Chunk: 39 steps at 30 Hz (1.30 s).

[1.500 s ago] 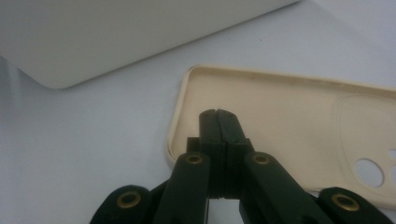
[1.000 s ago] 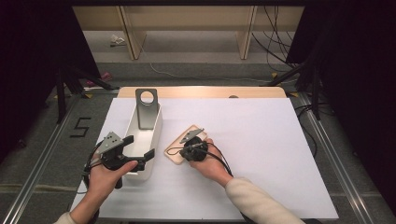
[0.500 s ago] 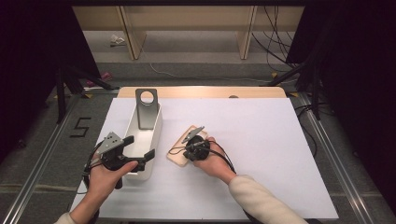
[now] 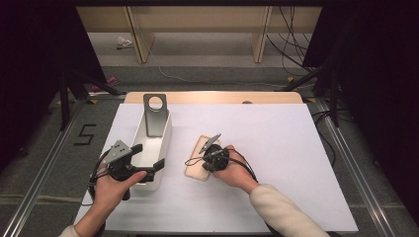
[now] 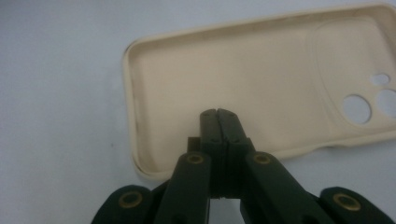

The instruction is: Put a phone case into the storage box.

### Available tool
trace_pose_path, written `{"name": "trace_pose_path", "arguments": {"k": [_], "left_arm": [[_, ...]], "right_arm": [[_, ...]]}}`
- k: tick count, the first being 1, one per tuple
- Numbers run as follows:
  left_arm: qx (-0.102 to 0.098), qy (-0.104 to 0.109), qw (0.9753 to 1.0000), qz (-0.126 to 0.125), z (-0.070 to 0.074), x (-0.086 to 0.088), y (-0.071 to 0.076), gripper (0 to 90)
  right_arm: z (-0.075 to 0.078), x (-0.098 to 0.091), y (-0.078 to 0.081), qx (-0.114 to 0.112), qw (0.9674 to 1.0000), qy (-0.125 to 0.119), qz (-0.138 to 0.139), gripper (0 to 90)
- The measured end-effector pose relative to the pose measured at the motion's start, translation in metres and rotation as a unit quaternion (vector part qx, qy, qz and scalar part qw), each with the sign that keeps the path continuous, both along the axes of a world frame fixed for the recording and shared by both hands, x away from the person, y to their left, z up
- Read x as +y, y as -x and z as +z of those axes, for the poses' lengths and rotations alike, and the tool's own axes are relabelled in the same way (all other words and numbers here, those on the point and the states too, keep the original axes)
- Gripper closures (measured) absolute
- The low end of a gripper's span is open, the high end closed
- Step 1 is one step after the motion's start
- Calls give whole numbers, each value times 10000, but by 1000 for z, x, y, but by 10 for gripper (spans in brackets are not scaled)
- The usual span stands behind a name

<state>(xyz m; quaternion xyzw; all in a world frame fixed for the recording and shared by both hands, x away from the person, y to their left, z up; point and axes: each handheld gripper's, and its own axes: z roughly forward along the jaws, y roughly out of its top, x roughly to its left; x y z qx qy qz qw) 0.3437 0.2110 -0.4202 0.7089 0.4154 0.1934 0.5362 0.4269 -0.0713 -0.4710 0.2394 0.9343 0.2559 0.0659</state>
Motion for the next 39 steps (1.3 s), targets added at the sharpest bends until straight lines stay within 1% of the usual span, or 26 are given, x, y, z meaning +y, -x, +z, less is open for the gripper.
{"name": "trace_pose_path", "arguments": {"k": [9,15,23,39], "left_arm": [[7,-10,10000,-26,-1,-1,0,2],[22,-20,10000,-40,-1,-2,1,2],[23,-40,10000,-48,-1,-2,1,5],[18,-43,10000,-68,-1,-2,1,6]], "right_arm": [[2,-11,0,64,9999,98,-75,900],[2,-15,-1,95,9999,93,-94,900],[3,-16,-1,110,9998,117,-124,900],[3,-17,-1,86,9998,159,-96,900]]}}
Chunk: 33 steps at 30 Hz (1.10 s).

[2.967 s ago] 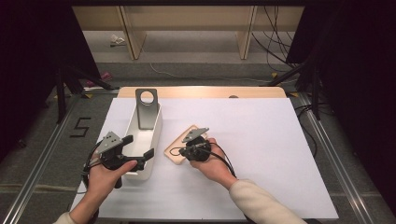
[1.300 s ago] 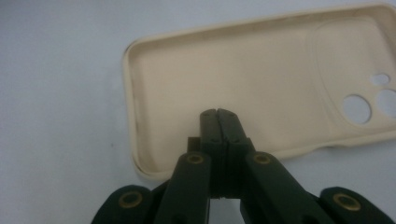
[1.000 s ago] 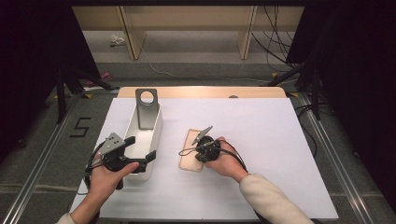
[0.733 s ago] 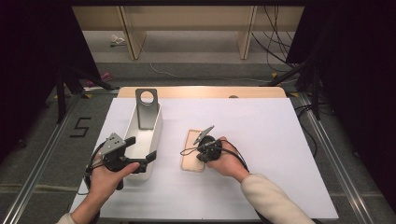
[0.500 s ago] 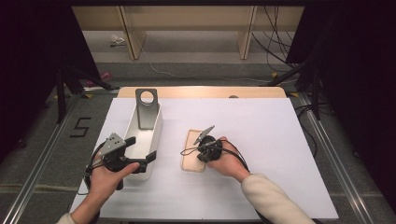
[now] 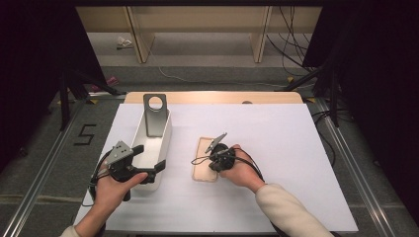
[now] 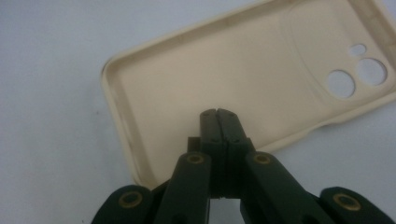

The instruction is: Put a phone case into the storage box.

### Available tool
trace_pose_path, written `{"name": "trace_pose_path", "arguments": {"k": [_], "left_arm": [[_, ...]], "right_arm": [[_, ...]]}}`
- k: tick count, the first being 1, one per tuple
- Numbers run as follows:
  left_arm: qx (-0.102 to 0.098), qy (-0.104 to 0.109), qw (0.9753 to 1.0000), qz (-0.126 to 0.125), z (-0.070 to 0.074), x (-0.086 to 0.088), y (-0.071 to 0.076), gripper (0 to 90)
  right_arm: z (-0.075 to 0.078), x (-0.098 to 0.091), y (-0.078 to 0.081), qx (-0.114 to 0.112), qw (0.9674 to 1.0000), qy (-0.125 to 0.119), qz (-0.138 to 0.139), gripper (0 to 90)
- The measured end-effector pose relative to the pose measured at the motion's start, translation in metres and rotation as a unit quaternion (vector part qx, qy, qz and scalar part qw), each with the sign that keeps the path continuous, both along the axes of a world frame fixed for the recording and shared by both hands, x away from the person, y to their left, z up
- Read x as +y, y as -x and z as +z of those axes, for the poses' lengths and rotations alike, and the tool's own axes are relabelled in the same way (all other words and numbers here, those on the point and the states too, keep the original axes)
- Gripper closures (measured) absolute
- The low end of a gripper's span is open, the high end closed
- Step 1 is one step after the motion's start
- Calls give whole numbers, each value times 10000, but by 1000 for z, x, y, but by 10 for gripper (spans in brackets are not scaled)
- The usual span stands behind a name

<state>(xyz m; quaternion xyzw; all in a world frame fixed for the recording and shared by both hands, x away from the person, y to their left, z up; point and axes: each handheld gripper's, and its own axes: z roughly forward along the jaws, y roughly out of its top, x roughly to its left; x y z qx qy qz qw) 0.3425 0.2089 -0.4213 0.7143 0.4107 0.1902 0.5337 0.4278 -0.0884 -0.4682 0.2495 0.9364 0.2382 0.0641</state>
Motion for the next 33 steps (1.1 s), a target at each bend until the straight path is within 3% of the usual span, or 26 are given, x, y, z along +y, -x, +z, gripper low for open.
{"name": "trace_pose_path", "arguments": {"k": [12,17,25,28,33], "left_arm": [[5,-6,10000,-19,0,0,0,15],[1,-34,10000,-15,0,0,0,15],[-2,-43,10000,-28,0,-1,0,15],[15,-37,10000,-26,-1,-1,0,15],[5,-36,10000,-30,0,-1,0,15]], "right_arm": [[0,-1,0,-3,10000,26,4,900],[2,-2,1,-118,9999,-22,48,763],[20,1,8,-525,9976,277,343,435],[25,7,13,-775,9932,632,595,312],[25,16,21,-763,9890,855,937,275]]}}
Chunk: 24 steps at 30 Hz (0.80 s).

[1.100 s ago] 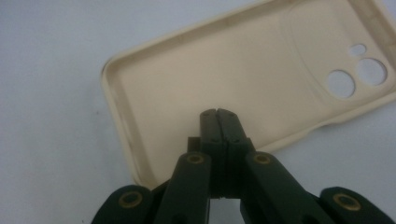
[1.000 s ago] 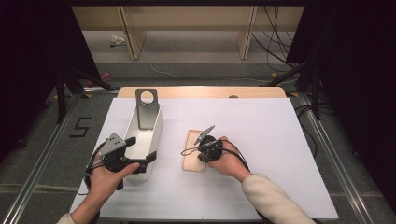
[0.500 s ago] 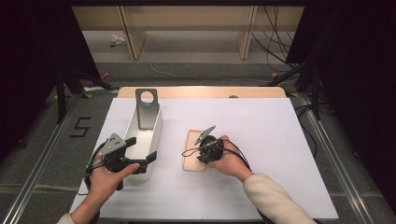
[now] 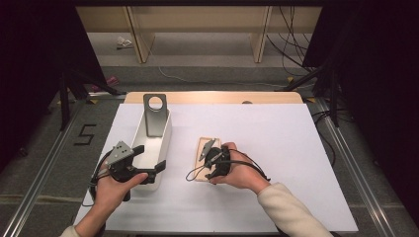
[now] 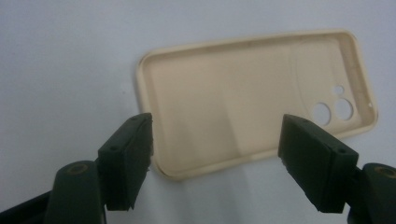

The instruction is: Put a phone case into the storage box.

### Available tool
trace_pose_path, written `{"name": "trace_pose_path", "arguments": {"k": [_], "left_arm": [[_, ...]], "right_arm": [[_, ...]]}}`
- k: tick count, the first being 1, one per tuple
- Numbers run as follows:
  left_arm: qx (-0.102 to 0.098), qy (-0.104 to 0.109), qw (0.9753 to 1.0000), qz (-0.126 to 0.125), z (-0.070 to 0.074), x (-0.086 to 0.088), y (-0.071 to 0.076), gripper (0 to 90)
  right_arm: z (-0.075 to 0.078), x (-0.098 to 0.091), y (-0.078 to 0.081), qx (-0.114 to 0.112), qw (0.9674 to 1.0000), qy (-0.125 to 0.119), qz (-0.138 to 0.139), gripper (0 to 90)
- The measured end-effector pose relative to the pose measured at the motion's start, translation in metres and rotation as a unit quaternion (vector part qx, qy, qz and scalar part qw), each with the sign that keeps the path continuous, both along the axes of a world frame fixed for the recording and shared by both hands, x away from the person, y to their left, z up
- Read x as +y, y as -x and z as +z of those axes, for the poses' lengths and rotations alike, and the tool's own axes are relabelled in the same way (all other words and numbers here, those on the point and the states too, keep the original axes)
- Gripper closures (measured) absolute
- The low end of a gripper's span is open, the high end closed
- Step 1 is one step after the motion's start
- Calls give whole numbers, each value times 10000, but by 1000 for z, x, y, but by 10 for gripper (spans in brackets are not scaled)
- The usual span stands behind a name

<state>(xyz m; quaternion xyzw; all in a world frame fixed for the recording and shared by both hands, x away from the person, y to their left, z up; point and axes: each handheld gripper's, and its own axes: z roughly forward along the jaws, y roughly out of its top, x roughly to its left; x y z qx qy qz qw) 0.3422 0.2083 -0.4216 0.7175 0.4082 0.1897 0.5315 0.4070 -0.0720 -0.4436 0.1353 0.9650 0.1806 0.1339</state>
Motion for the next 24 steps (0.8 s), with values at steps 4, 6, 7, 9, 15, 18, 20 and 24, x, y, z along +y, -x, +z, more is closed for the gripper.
{"name": "trace_pose_path", "arguments": {"k": [4,6,7,9,15,18,20,24], "left_arm": [[-1,-3,10000,-4,0,0,0,15],[0,0,10000,-2,0,0,0,15],[1,3,10000,-1,0,0,0,15],[-1,3,10000,-3,0,0,0,15],[4,5,10000,-3,0,0,0,15],[10,1,10000,-3,0,0,0,15],[6,6,10000,1,0,0,0,15],[11,8,10000,-2,0,0,-1,15]], "right_arm": [[-3,8,4,-92,9995,243,183,276],[-5,11,4,-91,9990,380,206,279],[-6,12,4,-97,9986,457,239,281],[-8,16,5,-94,9982,517,276,291],[-12,24,6,-79,9970,687,336,306],[-14,25,6,-85,9964,770,356,311],[-15,26,5,-61,9962,788,370,318],[-17,27,5,-49,9958,837,381,326]]}}
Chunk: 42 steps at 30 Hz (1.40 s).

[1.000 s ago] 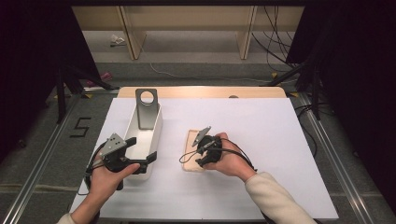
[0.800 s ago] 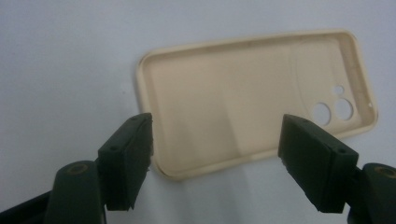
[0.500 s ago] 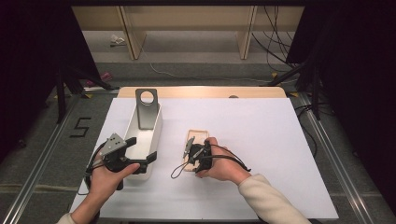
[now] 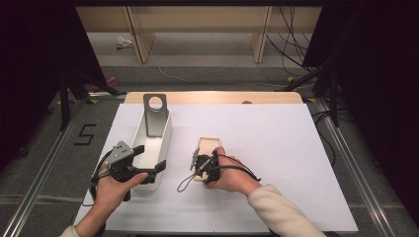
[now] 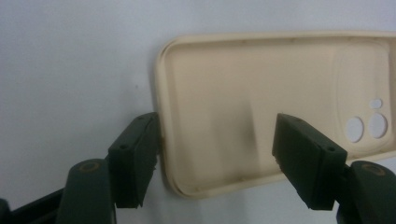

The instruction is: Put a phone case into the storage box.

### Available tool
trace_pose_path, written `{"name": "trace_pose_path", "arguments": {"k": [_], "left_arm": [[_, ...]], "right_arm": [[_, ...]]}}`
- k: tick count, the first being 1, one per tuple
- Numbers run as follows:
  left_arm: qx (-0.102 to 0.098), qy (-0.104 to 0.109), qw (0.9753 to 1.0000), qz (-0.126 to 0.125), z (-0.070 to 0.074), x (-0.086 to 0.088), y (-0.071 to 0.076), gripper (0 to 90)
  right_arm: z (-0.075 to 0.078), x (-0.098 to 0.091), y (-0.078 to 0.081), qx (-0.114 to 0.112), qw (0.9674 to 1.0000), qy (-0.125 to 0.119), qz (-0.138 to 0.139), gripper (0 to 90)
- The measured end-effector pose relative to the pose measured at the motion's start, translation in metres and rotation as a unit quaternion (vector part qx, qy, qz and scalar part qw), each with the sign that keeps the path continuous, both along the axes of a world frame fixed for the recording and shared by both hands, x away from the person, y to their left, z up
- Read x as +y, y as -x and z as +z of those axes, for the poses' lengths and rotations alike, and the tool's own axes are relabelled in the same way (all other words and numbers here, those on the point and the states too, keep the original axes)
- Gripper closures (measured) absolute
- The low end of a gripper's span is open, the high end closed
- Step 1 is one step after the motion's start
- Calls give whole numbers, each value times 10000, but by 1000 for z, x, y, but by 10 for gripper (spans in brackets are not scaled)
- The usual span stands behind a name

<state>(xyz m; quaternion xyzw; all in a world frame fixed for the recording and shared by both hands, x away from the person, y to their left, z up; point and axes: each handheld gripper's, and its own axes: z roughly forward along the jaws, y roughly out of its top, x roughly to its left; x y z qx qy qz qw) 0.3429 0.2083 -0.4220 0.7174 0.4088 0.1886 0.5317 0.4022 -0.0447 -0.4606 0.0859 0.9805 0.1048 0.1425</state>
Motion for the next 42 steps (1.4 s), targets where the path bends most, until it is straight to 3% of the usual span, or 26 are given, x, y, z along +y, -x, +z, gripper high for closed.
{"name": "trace_pose_path", "arguments": {"k": [6,15,25,42], "left_arm": [[3,-2,10000,-4,0,0,0,15],[-2,1,10000,-13,0,0,0,15],[2,0,10000,-34,0,-1,0,15],[0,-4,10000,-31,0,-1,1,15]], "right_arm": [[0,4,0,42,10000,69,57,375],[2,10,5,188,9989,276,323,578],[2,14,8,321,9973,426,503,729],[1,15,12,323,9957,507,704,819]]}}
